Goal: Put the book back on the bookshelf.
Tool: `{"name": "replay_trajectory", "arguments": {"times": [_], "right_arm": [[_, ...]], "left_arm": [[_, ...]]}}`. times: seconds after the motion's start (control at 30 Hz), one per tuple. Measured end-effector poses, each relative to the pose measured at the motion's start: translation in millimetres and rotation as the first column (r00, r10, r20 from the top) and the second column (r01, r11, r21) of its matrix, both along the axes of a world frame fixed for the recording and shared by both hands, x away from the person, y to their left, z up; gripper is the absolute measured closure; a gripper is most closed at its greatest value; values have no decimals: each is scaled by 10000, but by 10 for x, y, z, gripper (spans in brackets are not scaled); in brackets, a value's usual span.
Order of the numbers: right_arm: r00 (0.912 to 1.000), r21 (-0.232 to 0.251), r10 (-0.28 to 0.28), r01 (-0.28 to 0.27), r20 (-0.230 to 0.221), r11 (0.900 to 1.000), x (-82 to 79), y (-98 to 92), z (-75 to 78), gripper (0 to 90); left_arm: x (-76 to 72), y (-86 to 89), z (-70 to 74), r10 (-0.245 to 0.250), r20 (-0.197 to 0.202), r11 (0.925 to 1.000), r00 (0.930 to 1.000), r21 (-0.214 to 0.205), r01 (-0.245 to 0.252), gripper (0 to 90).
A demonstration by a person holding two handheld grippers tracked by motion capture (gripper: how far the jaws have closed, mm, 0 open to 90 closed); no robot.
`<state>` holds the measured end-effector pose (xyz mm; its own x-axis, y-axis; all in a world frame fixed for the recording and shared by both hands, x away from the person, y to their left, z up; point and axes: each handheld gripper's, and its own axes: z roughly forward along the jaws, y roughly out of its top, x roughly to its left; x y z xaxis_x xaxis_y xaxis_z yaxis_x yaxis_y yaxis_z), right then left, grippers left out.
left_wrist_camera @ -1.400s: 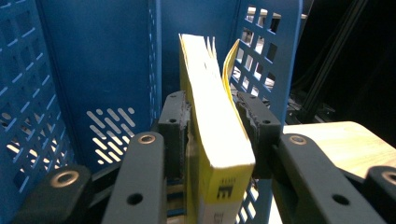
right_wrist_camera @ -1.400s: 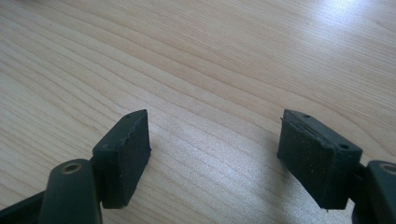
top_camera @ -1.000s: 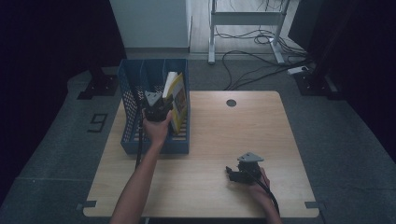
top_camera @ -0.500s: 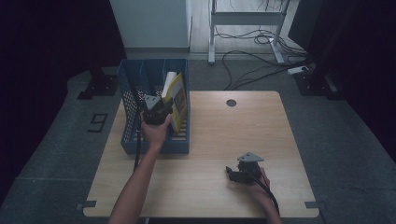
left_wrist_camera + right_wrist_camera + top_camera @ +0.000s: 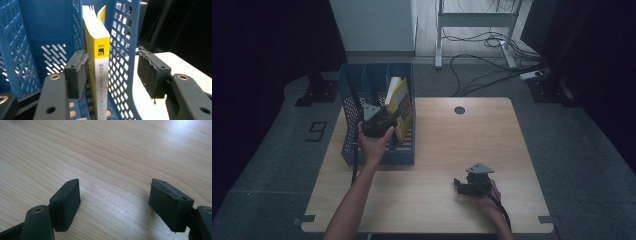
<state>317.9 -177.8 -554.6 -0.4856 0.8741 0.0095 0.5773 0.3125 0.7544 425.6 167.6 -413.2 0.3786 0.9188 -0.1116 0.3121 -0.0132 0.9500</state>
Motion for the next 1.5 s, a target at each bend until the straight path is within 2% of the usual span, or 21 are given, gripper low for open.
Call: {"name": "replay_trajectory", "arguments": {"times": [0.27, 0.6, 0.7, 1.13, 1.5], "right_arm": [[10000, -2, -5, 5, 12, 10000, 7, 1, -1, 243], [10000, 9, -18, 18, -5, 10000, 26, 14, 0, 243], [10000, 5, -16, 16, 2, 10000, 30, 17, 0, 243], [10000, 28, 29, -29, 3, 10000, 71, 47, 0, 246], [10000, 30, 44, -44, -7, 10000, 73, 49, 1, 246]], "left_arm": [[-68, 15, -10, -273, -136, 9996, 9995, -57, 272, 403], [-189, 29, -68, -385, -219, 9992, 9990, 65, 386, 401], [-212, 43, -83, -466, -281, 9989, 9985, -65, 465, 401], [-419, 85, -262, -1159, -655, 9930, 9911, -302, 1141, 401], [-620, 74, -323, -1732, -766, 9843, 9819, -471, 1699, 402]]}}
